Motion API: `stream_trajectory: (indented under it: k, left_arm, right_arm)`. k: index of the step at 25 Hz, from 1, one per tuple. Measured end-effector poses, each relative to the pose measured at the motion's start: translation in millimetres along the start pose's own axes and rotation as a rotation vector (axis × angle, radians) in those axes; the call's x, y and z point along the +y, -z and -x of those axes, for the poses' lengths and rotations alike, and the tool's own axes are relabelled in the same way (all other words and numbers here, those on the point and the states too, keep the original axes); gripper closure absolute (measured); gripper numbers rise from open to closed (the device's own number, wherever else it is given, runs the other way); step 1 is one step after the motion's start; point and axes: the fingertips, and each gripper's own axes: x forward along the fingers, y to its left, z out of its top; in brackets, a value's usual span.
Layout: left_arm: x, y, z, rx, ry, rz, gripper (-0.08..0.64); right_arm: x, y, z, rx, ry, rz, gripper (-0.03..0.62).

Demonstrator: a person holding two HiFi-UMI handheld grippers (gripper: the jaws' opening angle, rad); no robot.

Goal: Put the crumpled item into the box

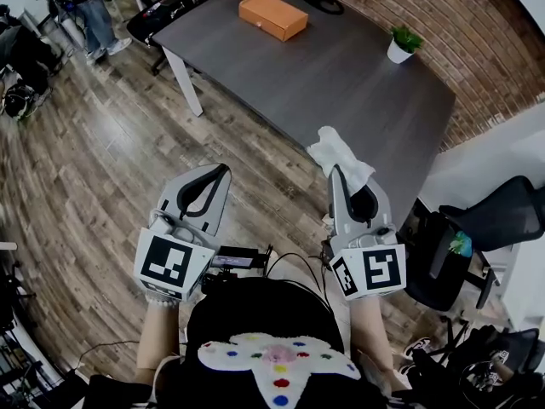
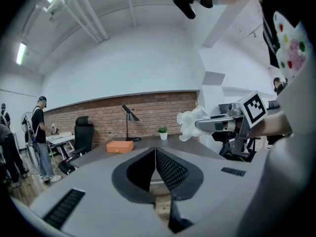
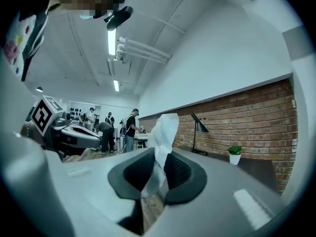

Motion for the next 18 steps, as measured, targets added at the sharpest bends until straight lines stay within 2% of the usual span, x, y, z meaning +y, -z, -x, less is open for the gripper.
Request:
stream_trajectory:
  k: [18]
  left_arm:
    - [12.6,8.2,36.6,-0.029,0.008,-0.035,0.548]
  right_arm:
    - [34.1,-2.3,18.7,-0.041,0.041,0.009,0.541]
